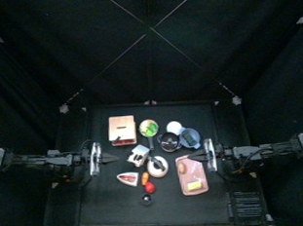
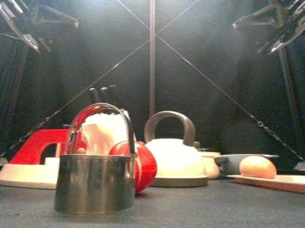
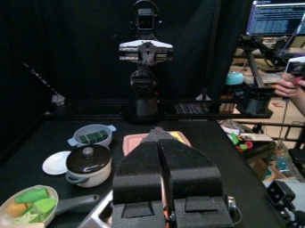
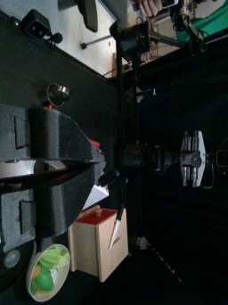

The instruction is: Grab carrot

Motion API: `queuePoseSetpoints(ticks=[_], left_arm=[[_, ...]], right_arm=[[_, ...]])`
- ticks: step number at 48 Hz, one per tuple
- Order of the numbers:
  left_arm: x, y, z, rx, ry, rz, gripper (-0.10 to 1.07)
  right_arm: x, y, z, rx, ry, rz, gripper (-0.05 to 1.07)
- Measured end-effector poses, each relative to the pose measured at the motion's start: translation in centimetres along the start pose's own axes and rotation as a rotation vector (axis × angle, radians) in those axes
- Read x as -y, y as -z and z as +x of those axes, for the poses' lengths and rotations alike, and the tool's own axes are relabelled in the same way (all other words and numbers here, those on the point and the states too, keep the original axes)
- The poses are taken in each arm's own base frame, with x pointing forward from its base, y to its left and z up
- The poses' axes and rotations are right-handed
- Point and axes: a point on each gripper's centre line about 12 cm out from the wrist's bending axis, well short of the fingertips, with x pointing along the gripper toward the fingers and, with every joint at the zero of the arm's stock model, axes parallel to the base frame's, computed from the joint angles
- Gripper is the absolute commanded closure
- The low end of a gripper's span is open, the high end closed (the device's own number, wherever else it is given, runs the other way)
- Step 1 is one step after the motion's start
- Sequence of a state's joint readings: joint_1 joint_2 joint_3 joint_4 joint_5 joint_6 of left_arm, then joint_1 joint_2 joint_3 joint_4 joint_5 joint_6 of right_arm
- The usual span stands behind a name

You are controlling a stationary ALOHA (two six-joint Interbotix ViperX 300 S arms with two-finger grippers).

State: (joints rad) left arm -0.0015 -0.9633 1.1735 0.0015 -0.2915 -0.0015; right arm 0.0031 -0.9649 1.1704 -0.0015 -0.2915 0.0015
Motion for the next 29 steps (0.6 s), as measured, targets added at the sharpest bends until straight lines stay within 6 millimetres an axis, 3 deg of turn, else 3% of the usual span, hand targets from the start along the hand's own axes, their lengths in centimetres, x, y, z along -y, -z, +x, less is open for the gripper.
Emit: queuePoseSetpoints(ticks=[13,29], left_arm=[[0.2,1.4,0.4,-0.054,0.007,-0.014,1.01],[1.6,0.0,3.2,-0.133,0.065,-0.022,1.01]], right_arm=[[-0.1,1.4,0.6,-0.055,-0.013,-0.044,1.02],[-0.2,1.6,0.9,-0.055,-0.017,-0.054,1.02]])
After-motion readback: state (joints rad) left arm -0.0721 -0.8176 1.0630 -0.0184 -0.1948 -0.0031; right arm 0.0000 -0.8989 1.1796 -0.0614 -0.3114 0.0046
